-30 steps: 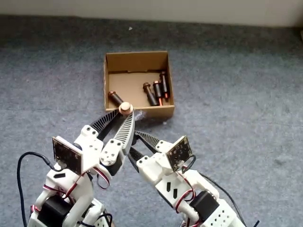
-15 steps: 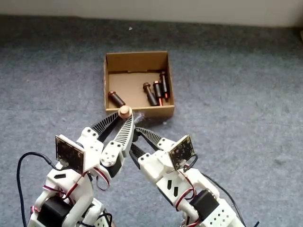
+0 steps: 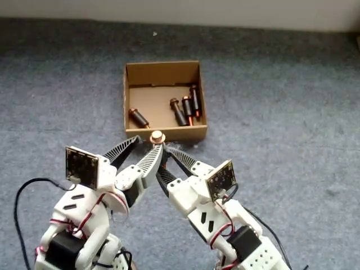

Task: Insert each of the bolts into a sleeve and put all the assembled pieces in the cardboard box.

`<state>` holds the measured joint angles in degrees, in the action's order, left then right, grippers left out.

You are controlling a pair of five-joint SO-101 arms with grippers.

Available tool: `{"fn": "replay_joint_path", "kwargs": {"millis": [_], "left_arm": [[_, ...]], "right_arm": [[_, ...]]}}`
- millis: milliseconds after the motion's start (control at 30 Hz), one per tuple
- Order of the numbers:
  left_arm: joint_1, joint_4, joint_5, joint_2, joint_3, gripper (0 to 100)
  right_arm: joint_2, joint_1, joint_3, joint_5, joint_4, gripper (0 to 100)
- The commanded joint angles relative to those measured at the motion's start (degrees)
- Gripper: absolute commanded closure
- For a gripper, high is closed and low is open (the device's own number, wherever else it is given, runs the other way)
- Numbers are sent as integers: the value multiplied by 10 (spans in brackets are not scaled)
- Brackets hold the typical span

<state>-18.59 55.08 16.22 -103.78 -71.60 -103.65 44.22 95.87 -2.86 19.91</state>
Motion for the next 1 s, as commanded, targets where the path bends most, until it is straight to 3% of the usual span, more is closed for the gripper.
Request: {"fn": "replay_joint_path", "kwargs": {"millis": [0,167,467,700,967], "left_arm": [[8,0,4,-3,22,793],[15,0,4,-6,25,796],[120,0,5,-6,65,796],[122,16,5,-6,73,796],[124,104,-25,-6,103,796]], "right_arm": [[-6,-6,87,1,-17,993],[-6,-7,87,1,-17,993],[0,-7,87,1,-13,993],[-4,-7,87,1,20,993],[-6,-60,87,1,16,993]]}}
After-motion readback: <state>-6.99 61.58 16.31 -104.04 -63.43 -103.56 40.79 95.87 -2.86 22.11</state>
